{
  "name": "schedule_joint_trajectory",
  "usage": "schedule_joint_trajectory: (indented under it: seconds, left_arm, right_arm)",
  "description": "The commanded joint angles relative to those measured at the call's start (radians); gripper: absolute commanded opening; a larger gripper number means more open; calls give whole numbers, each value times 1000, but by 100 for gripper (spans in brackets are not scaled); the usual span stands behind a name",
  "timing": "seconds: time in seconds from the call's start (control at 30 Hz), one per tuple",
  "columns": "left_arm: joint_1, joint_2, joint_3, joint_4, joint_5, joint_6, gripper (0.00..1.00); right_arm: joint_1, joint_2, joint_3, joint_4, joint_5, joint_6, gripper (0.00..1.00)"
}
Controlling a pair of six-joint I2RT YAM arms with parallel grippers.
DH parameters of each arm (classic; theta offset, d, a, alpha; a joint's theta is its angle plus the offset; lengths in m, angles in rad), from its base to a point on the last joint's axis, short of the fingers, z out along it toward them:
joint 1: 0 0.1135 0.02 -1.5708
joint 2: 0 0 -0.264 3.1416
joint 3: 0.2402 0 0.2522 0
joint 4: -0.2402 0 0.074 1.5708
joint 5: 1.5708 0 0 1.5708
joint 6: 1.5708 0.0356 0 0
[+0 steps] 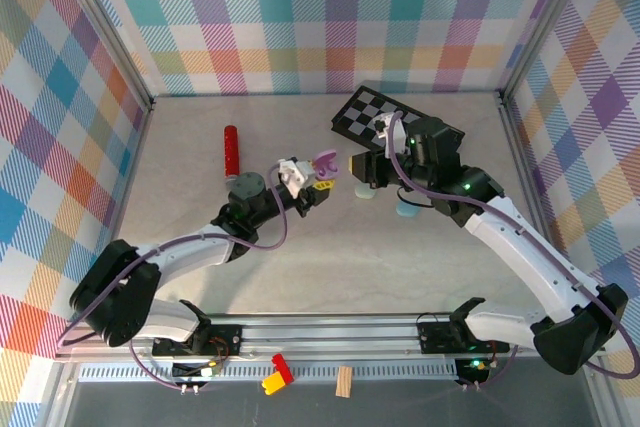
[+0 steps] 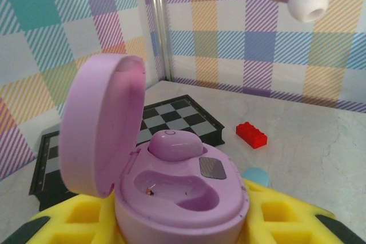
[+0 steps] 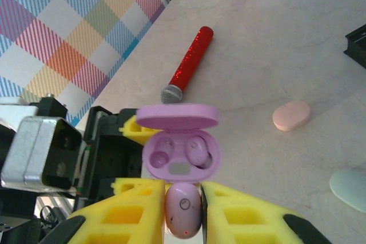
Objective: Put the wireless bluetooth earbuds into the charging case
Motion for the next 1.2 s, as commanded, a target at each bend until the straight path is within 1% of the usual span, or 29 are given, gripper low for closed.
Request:
schedule_joint_trajectory:
  seconds: [0.0, 0.2, 0.47, 1.03, 1.17]
  left_arm:
    - [-34, 21, 53, 58, -38, 23, 37]
    - [-79, 67, 99, 46, -46, 21, 37]
    - [-111, 97, 143, 46, -46, 5, 37]
    - [-125, 101, 180, 1, -38, -7, 37]
    - [-126, 101, 182, 14, -38, -26, 37]
  right_arm:
    - [4, 13, 27, 11, -33, -8, 22]
    - [4, 29, 23, 18, -34, -7, 22]
    - [3, 37, 11, 21, -18, -15, 22]
    - [4, 60, -9, 38, -23, -15, 21]
    - [4, 59, -23, 38, -5, -32, 22]
